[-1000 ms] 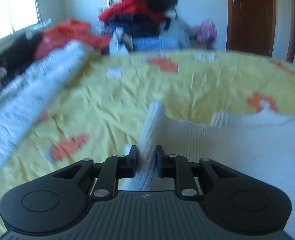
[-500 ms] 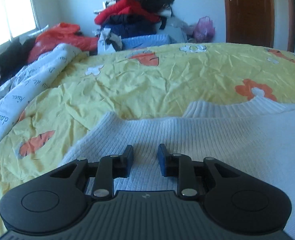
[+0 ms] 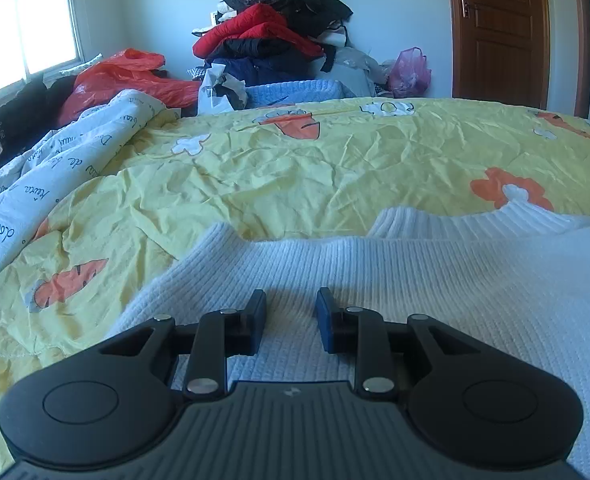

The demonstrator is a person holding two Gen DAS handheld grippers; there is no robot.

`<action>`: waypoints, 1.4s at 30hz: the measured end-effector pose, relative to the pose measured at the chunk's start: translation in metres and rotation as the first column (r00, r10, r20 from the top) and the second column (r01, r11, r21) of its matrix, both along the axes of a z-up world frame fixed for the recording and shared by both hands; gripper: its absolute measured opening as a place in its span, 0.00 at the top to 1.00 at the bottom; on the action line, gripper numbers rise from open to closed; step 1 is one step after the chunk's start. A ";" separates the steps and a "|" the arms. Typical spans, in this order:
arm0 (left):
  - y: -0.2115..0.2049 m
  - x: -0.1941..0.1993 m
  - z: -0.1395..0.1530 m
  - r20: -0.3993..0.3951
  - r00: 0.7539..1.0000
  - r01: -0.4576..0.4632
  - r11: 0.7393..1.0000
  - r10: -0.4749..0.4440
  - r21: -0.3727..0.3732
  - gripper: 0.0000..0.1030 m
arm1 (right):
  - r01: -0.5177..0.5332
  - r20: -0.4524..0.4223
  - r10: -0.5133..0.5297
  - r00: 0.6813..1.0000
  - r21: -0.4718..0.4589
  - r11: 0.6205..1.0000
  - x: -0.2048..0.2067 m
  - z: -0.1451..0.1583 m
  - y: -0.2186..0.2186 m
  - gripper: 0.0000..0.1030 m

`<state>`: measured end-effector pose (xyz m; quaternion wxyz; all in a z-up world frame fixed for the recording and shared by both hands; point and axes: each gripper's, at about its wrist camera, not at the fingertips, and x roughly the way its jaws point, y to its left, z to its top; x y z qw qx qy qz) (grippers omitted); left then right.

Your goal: Fold small clothes

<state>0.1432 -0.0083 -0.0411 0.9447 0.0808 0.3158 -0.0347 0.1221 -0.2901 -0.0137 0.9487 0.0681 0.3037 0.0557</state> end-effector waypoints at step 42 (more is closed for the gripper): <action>0.137 -0.144 0.002 -0.150 0.973 -0.221 0.889 0.174 -0.401 0.18 | 0.123 -0.212 -0.084 0.974 0.177 0.977 -0.164 -0.022 -0.108 0.34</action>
